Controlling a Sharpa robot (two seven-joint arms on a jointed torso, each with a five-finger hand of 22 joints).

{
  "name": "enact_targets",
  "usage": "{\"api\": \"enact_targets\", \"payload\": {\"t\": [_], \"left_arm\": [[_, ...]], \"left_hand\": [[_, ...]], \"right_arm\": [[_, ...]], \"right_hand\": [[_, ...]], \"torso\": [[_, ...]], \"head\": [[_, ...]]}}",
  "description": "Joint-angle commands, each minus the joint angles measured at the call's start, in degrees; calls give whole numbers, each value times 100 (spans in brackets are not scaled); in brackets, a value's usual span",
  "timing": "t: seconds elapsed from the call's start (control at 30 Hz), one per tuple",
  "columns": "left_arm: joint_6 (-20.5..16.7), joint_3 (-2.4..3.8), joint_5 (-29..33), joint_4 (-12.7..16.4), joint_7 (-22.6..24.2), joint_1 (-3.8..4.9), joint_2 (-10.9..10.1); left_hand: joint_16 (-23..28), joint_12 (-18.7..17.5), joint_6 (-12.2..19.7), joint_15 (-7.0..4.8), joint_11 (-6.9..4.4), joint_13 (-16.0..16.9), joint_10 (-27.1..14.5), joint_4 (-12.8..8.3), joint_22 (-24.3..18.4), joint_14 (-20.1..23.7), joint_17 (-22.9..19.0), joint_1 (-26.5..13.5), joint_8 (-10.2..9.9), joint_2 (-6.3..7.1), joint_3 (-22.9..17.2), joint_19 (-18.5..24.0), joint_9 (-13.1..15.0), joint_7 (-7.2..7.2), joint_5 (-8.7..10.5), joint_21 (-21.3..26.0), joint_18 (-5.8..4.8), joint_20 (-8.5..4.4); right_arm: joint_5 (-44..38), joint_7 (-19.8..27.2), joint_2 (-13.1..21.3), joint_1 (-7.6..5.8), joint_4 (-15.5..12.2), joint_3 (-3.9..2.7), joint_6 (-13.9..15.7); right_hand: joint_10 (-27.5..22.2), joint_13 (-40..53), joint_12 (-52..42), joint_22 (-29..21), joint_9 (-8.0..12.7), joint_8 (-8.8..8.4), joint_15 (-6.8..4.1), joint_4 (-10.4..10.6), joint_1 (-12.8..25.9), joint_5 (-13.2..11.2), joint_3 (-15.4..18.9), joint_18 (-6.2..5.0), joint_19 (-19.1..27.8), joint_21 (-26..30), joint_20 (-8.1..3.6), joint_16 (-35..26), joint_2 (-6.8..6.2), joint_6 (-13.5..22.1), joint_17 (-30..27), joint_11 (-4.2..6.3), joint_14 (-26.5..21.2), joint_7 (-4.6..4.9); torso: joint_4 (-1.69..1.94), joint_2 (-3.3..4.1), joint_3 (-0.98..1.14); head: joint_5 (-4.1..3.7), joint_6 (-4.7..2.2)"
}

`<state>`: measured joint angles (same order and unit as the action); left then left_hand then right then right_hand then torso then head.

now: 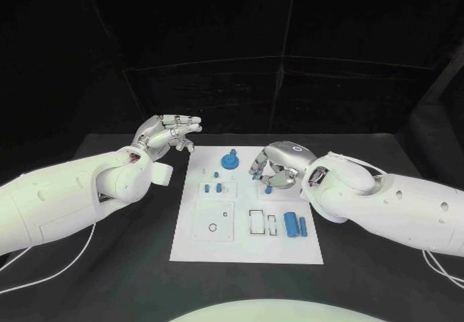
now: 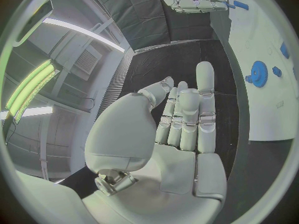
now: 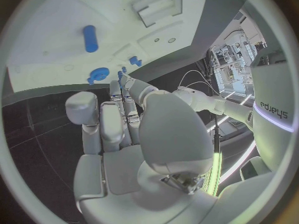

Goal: Assemble the parts on the task board

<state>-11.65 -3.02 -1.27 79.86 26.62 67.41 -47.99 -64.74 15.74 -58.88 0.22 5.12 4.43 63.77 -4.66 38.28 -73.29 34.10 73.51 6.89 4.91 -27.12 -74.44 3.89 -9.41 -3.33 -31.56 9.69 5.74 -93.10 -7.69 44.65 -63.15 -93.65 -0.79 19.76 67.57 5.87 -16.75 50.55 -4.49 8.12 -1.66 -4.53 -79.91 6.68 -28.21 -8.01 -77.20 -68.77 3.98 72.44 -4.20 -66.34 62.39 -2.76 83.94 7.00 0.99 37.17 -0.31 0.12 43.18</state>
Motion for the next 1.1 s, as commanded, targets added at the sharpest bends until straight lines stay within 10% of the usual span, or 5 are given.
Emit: {"api": "enact_targets", "payload": {"t": [0.03,0.17,0.43,0.67,1.1], "left_arm": [[92,1,14,-7,34,7,33],[93,2,14,-11,31,7,59],[97,1,14,-17,24,8,122],[104,1,14,-8,16,8,154],[106,1,15,-6,4,9,168]], "left_hand": [[28,19,4,7,18,6,0,-5,-9,40,-5,-30,5,-22,40,48,-5,-31,-10,30,69,4],[28,19,4,7,18,6,0,-5,-9,40,-5,-30,5,-22,40,48,-5,-31,-10,30,69,4],[32,22,6,10,20,6,-3,-4,-13,46,-13,-30,6,-25,45,51,-5,-33,-10,34,69,6],[32,22,6,10,20,6,-3,-4,-13,46,-13,-30,6,-25,45,51,-5,-33,-10,34,69,6],[35,26,5,11,19,7,-2,-2,-15,51,-21,-29,8,-30,47,52,-4,-32,-10,38,69,7]], "right_arm": [[100,108,-177,-10,-25,-1,19],[88,134,-411,2,63,12,-63],[-36,195,-791,123,266,286,-206],[-65,220,-951,245,414,397,-271],[-79,220,-1055,287,504,459,-394]], "right_hand": [[46,4,32,9,-3,-18,-30,-2,25,41,-34,113,-32,-35,3,22,-9,-35,-11,-5,194,6],[40,-2,44,3,1,-29,-27,-4,34,51,-49,112,-25,-34,3,19,-12,-25,-22,-11,192,12],[22,-14,72,14,10,-53,-18,-14,48,71,-82,114,-17,-44,6,20,-12,-2,-34,-23,187,25],[14,-18,84,20,14,-63,-14,-17,53,76,-96,115,-14,-50,9,20,-10,8,-40,-29,186,30],[13,-19,85,23,14,-64,-14,-18,55,77,-98,116,-14,-52,10,21,-11,8,-41,-30,185,31]], "torso": [[10,5,-7],[7,6,-10],[-6,6,-6],[4,6,-3],[-10,1,-4]], "head": [[79,31],[156,69],[327,136],[415,190],[522,263]]}}
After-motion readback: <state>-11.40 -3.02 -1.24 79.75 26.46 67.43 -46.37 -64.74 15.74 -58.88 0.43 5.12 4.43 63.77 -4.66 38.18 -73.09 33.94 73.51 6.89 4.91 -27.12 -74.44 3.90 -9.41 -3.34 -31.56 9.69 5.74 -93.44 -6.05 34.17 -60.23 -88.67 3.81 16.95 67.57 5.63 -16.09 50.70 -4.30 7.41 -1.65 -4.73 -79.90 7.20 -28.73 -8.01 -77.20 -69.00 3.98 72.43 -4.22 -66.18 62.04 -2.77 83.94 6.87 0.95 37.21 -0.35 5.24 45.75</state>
